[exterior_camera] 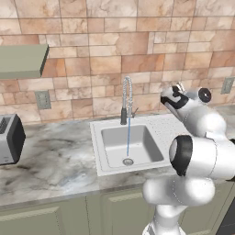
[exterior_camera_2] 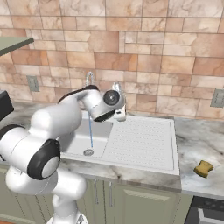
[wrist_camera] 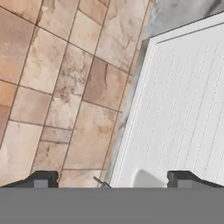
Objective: Soak the sponge with water for a few seconds and then drop it inside the sink.
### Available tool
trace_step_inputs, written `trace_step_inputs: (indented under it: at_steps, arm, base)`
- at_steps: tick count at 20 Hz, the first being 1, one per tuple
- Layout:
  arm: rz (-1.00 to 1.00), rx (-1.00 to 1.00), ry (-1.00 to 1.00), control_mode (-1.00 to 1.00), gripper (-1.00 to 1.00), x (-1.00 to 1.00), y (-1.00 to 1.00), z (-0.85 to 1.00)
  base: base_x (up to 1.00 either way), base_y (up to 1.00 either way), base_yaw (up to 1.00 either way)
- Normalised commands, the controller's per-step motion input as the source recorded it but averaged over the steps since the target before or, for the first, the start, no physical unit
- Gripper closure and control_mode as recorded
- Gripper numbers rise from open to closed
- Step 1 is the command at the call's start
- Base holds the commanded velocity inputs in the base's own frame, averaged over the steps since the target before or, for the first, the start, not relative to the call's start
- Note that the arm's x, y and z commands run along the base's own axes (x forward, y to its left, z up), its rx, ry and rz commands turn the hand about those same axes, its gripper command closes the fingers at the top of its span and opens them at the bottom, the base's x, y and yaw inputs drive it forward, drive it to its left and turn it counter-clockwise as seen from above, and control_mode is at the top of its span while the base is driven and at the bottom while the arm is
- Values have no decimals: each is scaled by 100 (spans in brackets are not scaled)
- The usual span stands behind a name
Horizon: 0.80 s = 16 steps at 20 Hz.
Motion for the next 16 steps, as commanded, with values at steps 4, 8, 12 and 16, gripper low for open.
trace_step_inputs:
  at_steps: [4,8,12,16]
  arm:
    - [15,11,27,-100,-100,-63,-65,45]
    - [25,4,25,-100,-100,-37,-72,38]
    - [36,0,15,-100,-100,-13,-79,8]
    - [44,0,7,-100,-100,-4,-75,0]
  base:
    - [0,0,0]
    - [0,0,0]
    - [0,0,0]
    - [0,0,0]
